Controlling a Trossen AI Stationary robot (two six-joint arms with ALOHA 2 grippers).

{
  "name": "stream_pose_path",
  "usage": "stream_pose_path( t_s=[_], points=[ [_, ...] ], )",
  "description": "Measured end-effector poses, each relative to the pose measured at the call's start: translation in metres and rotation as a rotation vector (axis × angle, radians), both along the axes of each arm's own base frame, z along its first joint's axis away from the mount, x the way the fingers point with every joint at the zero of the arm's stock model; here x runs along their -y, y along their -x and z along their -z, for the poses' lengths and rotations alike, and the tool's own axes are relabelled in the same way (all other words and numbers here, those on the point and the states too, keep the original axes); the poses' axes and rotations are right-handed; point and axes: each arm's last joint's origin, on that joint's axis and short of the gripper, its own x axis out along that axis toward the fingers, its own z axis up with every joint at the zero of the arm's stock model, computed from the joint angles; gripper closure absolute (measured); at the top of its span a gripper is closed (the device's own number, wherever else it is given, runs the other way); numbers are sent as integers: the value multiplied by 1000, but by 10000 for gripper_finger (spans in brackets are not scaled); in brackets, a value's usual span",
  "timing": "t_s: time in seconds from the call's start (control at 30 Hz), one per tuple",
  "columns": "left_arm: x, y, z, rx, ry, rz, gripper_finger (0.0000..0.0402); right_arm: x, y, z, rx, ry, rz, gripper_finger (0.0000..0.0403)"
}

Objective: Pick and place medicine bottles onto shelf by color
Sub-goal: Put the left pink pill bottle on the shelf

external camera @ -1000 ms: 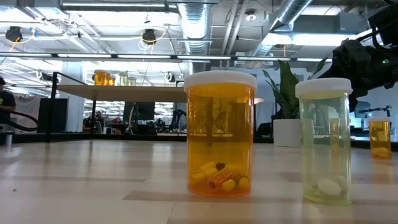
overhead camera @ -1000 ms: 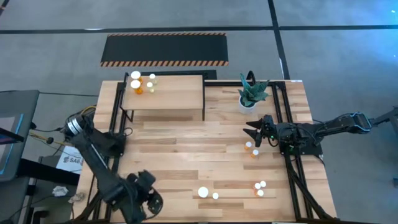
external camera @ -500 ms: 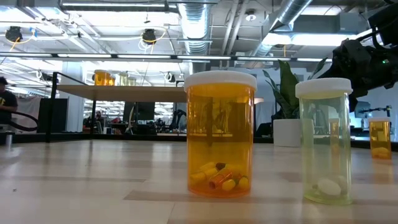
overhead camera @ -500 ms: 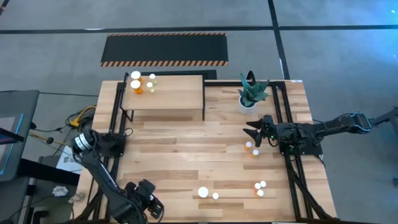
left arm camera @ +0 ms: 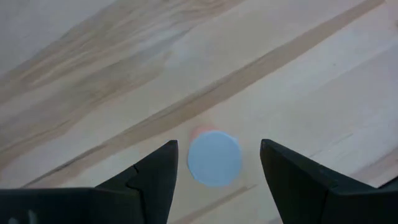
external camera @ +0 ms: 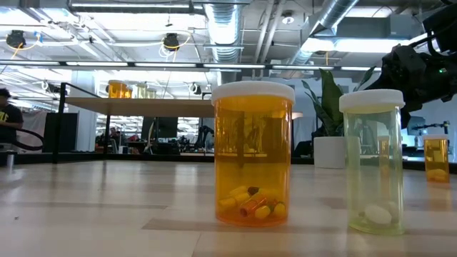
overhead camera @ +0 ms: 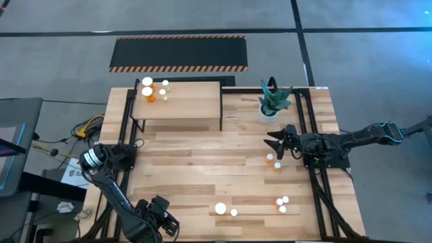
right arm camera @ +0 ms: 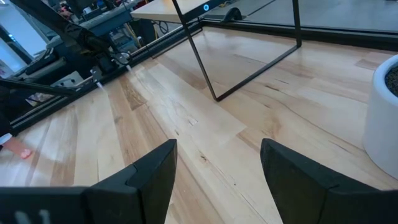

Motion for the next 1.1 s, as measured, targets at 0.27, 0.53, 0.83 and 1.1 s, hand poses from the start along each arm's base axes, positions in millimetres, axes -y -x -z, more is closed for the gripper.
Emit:
stream_pose_path(
  t_s=[0.27,0.53,0.83,1.1],
  points=[
    [-1,-2,4,-5,-20,-3,187,0,0,0,0,0,0,147],
    [2,-5,13,-27,-9,3,190,0,0,0,-1,0,0,147],
    [3,-6,13,-21,-6,45,256,0,0,0,-1,0,0,147],
    [3,-7,12,-9,-15,51,311,0,0,0,-1,0,0,147]
  ],
)
